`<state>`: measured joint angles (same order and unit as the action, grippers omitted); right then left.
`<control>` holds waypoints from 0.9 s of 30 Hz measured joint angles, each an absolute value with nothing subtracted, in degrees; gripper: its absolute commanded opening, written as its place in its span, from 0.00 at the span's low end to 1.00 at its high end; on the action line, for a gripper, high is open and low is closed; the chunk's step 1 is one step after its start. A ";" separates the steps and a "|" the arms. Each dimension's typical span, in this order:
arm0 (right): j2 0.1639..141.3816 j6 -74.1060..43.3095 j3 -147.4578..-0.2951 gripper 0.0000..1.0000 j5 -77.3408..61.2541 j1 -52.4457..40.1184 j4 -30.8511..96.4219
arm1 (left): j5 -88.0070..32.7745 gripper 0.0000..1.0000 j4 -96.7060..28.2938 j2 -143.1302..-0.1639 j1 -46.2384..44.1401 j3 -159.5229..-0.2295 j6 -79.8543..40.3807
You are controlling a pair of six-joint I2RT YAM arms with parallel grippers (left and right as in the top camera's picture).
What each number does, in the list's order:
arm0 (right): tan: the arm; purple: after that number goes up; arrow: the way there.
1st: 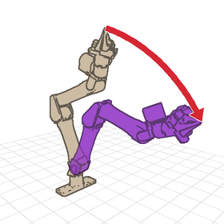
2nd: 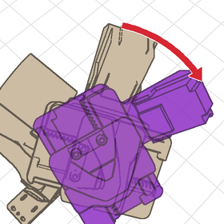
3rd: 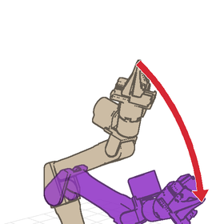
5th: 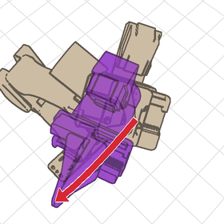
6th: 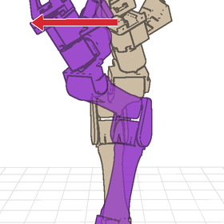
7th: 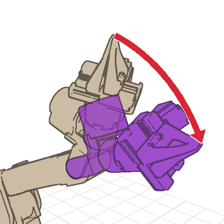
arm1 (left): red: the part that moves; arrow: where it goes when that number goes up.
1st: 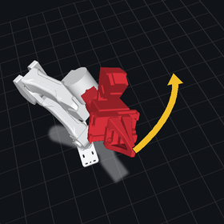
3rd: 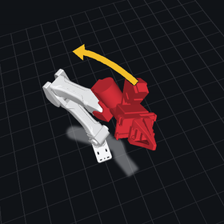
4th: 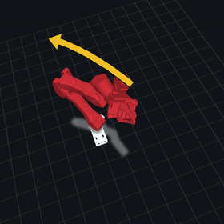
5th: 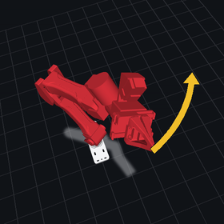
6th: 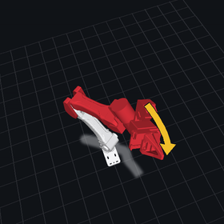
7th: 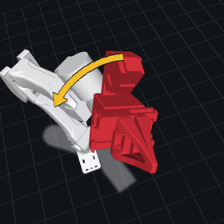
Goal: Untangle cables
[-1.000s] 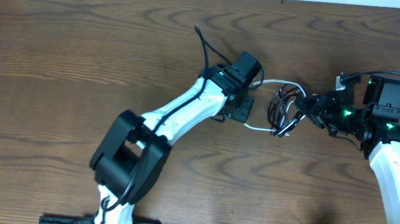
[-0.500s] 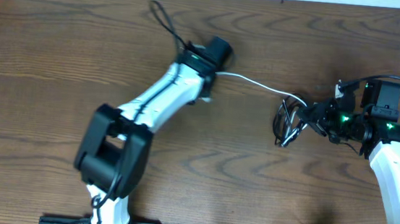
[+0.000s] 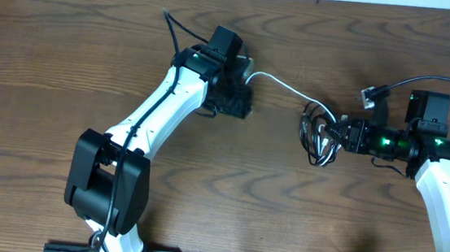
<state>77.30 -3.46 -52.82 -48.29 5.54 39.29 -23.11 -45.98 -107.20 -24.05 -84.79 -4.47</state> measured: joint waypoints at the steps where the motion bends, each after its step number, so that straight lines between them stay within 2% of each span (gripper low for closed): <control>1: 77.30 -1.63 -52.82 0.01 -49.28 5.54 39.64 | -25.89 0.54 -45.98 -107.20 -23.99 -84.79 -3.01; 6: 77.30 6.39 -52.82 0.01 -52.84 5.54 41.78 | -34.15 0.55 -46.00 -105.23 -21.41 -84.77 2.13; 15: 77.30 19.20 -52.82 0.01 -55.99 5.43 47.13 | -37.19 0.82 -46.63 -94.28 -9.08 -84.79 2.09; 17: 77.30 21.28 -52.82 0.01 -55.72 5.43 47.53 | -37.28 0.95 -47.51 -93.95 -8.51 -84.82 1.69; 22: 77.30 22.39 -52.82 0.01 -55.22 5.43 47.53 | -36.05 0.98 -48.53 -94.17 -8.69 -84.79 1.32; 27: 77.30 18.81 -52.82 0.01 -53.25 5.43 47.18 | -29.89 0.98 -48.95 -94.17 -8.73 -84.79 0.47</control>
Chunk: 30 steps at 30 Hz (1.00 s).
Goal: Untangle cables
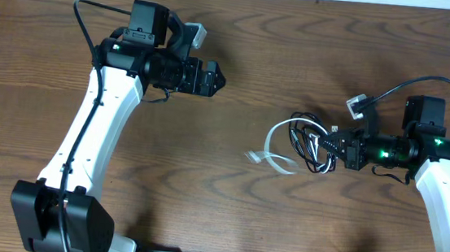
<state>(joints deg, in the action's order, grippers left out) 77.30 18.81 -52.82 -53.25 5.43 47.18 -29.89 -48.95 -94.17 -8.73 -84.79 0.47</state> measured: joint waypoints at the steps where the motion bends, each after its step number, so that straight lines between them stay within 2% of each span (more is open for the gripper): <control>1: 77.30 17.30 -52.82 0.01 -53.01 5.43 46.76 | -28.99 0.97 -49.30 -94.17 -8.73 -84.79 0.08; 6: 77.30 4.21 -52.82 0.01 -51.33 5.43 42.63 | -27.66 0.88 -52.07 -94.17 -10.02 -84.79 -0.86; 11: 77.30 -16.53 -52.82 0.01 -44.31 5.43 40.99 | -27.75 0.87 -52.99 -94.17 -16.03 -84.79 -1.50; 19: 77.30 -39.57 -52.82 0.01 -35.64 5.43 39.79 | -27.97 0.87 -51.81 -94.17 -26.02 -84.79 -2.20; 23: 77.30 -46.48 -52.82 0.01 -34.06 5.43 39.20 | -28.01 0.87 -48.97 -94.17 -29.30 -84.79 -3.70; 30: 77.30 -50.81 -52.82 0.01 -35.42 5.43 38.52 | -31.99 0.87 -43.88 -94.17 -31.24 -82.72 -4.51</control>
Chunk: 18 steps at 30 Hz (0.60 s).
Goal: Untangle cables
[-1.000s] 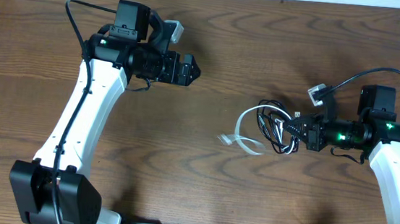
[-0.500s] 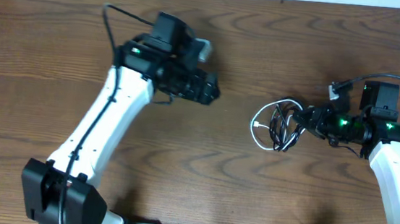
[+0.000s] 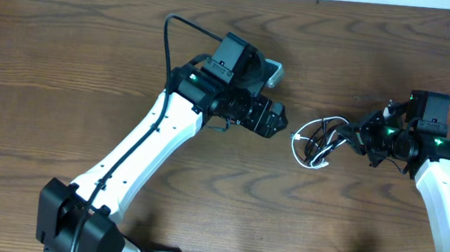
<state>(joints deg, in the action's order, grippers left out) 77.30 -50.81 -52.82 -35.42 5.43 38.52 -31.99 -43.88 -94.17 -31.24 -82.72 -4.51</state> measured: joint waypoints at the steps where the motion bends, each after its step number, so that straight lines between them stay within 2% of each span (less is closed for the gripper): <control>1: 77.30 -51.35 -52.82 0.01 -35.79 5.43 38.06 | -33.04 0.87 -42.94 -94.17 -31.24 -81.95 -4.51; 11: 77.30 -56.62 -52.82 0.01 -39.31 5.43 32.25 | -44.12 0.86 -33.98 -94.28 -32.21 -76.14 -2.24; 18: 77.30 -57.17 -52.82 0.01 -40.51 5.43 32.08 | -45.10 0.78 -30.28 -95.39 -35.38 -76.14 1.06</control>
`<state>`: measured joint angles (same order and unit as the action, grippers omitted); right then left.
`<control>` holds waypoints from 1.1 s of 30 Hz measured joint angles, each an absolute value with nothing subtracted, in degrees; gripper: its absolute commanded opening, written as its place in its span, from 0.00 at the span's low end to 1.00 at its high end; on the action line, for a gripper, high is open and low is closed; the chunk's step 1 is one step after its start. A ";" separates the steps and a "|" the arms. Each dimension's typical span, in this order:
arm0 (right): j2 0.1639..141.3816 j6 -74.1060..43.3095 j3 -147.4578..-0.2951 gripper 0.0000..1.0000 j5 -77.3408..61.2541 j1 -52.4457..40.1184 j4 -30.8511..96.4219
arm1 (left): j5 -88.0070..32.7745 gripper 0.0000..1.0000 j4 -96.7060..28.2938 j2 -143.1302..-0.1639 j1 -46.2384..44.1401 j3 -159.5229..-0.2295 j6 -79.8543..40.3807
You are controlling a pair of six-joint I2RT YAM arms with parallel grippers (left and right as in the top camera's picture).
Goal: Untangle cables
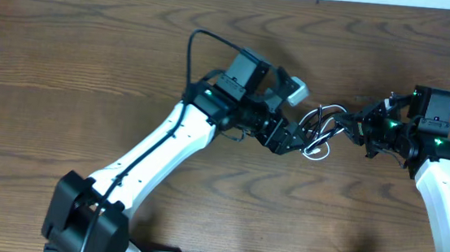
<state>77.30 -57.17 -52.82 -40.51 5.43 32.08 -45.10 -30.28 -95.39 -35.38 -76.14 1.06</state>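
Note:
A tangle of black and white cables [320,128] lies right of the table's middle. A white loop [314,155] hangs out at its lower edge. My right gripper [359,129] reaches in from the right and is shut on the black strands at the tangle's right side. From the left, my left gripper [296,139] has its tips against the tangle's left edge. Its dark fingers blend with the cables, so their state is unclear.
The wooden table [67,63] is bordered by a white strip along the far edge. A black cord [195,42] arches over the left arm's wrist. The left arm's white link [156,165] crosses the table diagonally from the lower left.
My left gripper has moved right, from a short gap away to touching the tangle's left edge. The tangle sits slightly higher and closer to the right gripper, which has barely shifted.
At first my left gripper was at the far end of the white cable, stretched out from the tangle that the right gripper held. Then the left arm was far left, with the white cable slack beside the tangle. It then came back, and now touches the tangle.

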 measured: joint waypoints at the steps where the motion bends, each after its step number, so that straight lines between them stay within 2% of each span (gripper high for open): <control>1: 77.30 -57.28 -52.82 0.01 -40.58 5.43 32.08 | -44.69 0.77 -29.93 -96.05 -35.83 -76.14 1.34; 4: 77.30 -57.28 -52.82 0.01 -40.73 5.43 32.08 | -43.31 0.75 -28.88 -98.74 -36.93 -76.14 1.63; 8: 77.30 -57.25 -52.82 0.01 -40.82 5.43 32.08 | -42.24 0.67 -27.51 -102.37 -37.34 -76.09 1.65; 18: 77.30 -56.36 -52.82 0.01 -40.99 5.45 32.05 | -41.63 0.67 -24.16 -103.09 -38.30 -76.07 1.58; 19: 77.30 -56.34 -52.82 0.01 -41.01 5.43 32.08 | -41.60 0.62 -23.86 -103.09 -38.61 -76.07 1.58; 21: 77.30 -56.34 -52.82 0.01 -41.04 5.43 32.08 | -41.19 0.60 -23.57 -103.26 -39.51 -76.07 1.80; 24: 77.30 -56.16 -52.82 0.01 -41.12 5.43 32.08 | -40.77 0.48 -23.53 -104.18 -40.12 -76.07 1.58; 27: 77.30 -55.90 -52.82 0.01 -41.06 5.43 32.08 | -40.56 0.30 -23.55 -105.47 -40.25 -76.07 1.43; 29: 77.30 -55.68 -52.82 0.01 -40.97 5.43 32.08 | -40.56 0.10 -23.59 -105.89 -40.25 -76.07 1.85; 33: 77.30 -54.83 -52.82 0.01 -40.69 5.45 32.05 | -40.49 0.08 -23.53 -105.91 -40.25 -76.01 1.67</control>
